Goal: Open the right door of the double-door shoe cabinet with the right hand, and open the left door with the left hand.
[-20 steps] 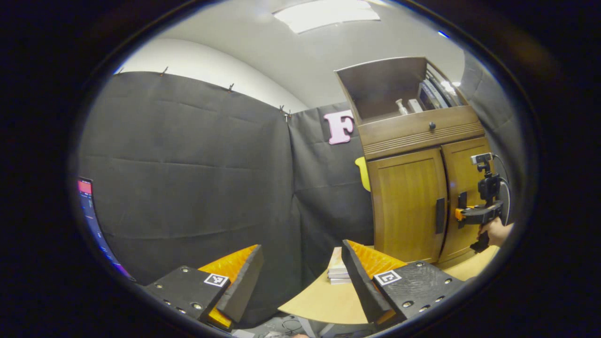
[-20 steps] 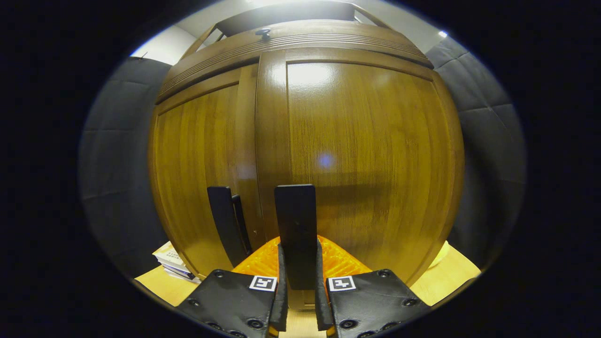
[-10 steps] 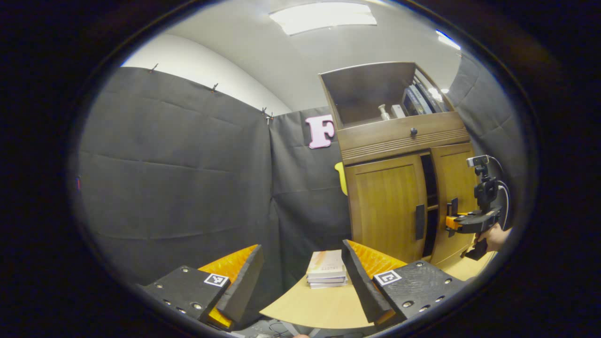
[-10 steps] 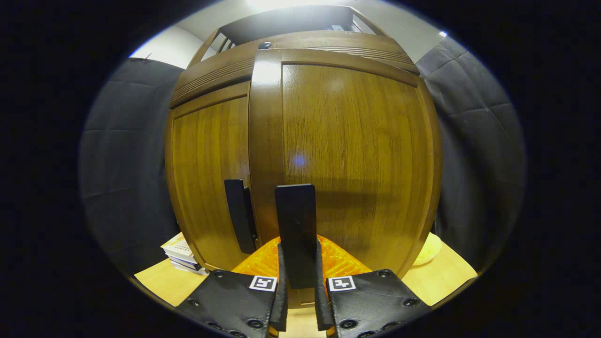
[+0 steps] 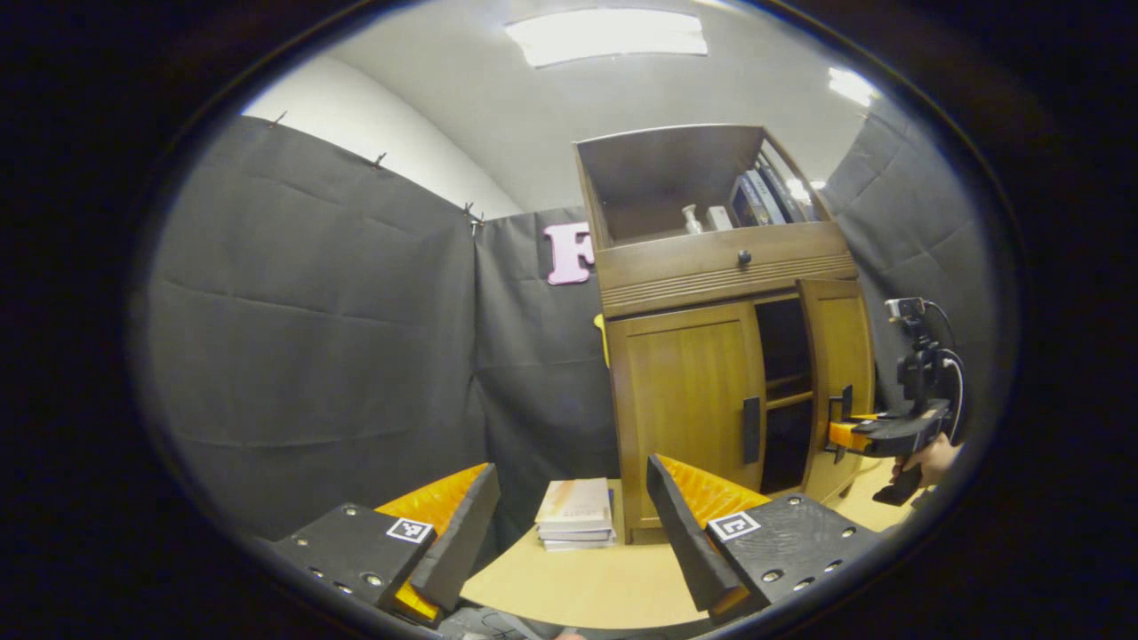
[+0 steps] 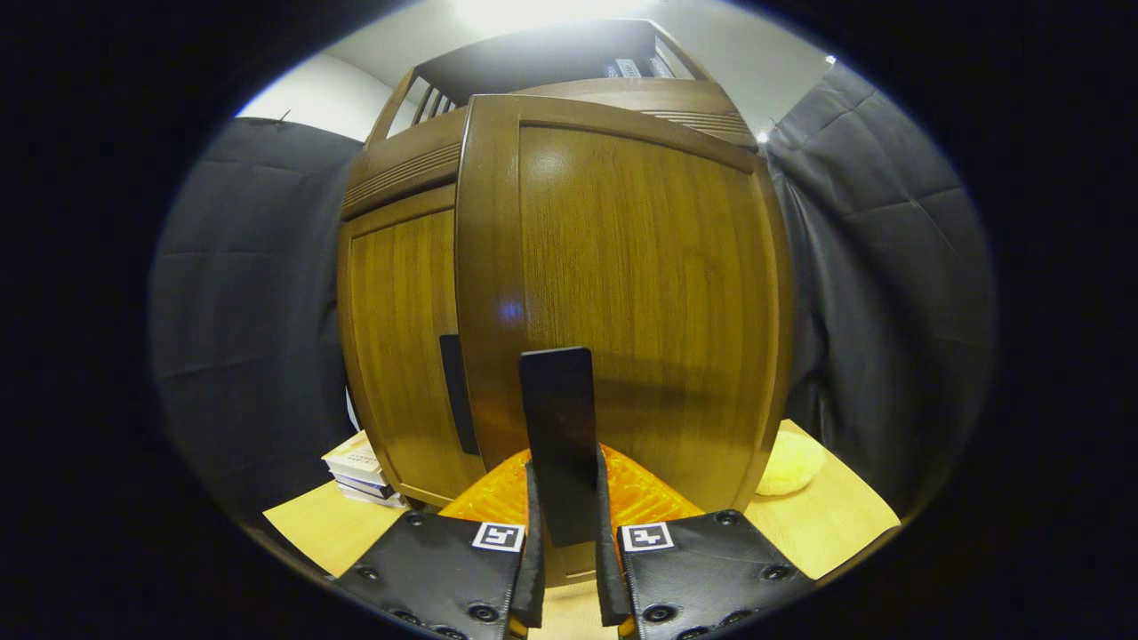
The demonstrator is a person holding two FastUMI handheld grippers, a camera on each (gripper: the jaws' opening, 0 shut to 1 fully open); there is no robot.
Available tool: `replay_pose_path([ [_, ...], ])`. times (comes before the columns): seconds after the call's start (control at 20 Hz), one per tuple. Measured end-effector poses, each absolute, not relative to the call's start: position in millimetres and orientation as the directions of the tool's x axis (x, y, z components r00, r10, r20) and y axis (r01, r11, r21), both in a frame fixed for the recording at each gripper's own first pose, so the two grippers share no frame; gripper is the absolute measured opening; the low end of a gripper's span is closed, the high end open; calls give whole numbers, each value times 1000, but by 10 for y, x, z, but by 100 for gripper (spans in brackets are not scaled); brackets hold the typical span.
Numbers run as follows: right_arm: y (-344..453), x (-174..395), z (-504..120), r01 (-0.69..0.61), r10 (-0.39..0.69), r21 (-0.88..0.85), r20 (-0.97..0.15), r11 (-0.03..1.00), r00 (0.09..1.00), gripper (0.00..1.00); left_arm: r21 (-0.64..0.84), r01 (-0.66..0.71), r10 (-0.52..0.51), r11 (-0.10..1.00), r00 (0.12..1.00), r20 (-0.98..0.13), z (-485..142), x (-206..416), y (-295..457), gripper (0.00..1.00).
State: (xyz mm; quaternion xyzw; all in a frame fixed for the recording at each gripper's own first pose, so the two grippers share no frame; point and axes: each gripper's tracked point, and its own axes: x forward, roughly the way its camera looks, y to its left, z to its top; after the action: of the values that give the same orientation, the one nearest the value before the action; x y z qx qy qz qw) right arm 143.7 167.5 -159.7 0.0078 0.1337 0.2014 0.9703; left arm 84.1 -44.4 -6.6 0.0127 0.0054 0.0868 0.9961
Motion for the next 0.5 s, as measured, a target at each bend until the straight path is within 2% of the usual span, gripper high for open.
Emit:
replay_pose_path([
  [0.05, 1618, 1397, -1583, -388, 392, 69, -255, 919, 884, 25, 23, -159, 159, 987, 987, -6, -64, 864, -482, 98],
  [0.1, 1572, 1359, -1562, -387, 391, 69, -253, 919, 885, 22, 20, -147, 147, 989, 989, -5, -60, 894, -525, 98],
  [0.15, 1514, 1327, -1559, -386, 391, 72, -251, 920, 885, 25, 17, -134, 134, 991, 991, -4, -61, 913, -596, 98],
  [0.25, 1398, 1237, -1517, -388, 394, 74, -251, 919, 884, 22, 6, -108, 108, 994, 994, -1, -56, 960, -686, 98],
  [0.3, 1349, 1207, -1495, -388, 394, 75, -251, 919, 884, 25, 1, -94, 94, 996, 996, -1, -50, 984, -738, 98],
  [0.5, 1171, 1121, -1507, -382, 388, 74, -254, 921, 886, 22, -13, -43, 43, 999, 999, 9, -18, 1057, -1028, 98],
])
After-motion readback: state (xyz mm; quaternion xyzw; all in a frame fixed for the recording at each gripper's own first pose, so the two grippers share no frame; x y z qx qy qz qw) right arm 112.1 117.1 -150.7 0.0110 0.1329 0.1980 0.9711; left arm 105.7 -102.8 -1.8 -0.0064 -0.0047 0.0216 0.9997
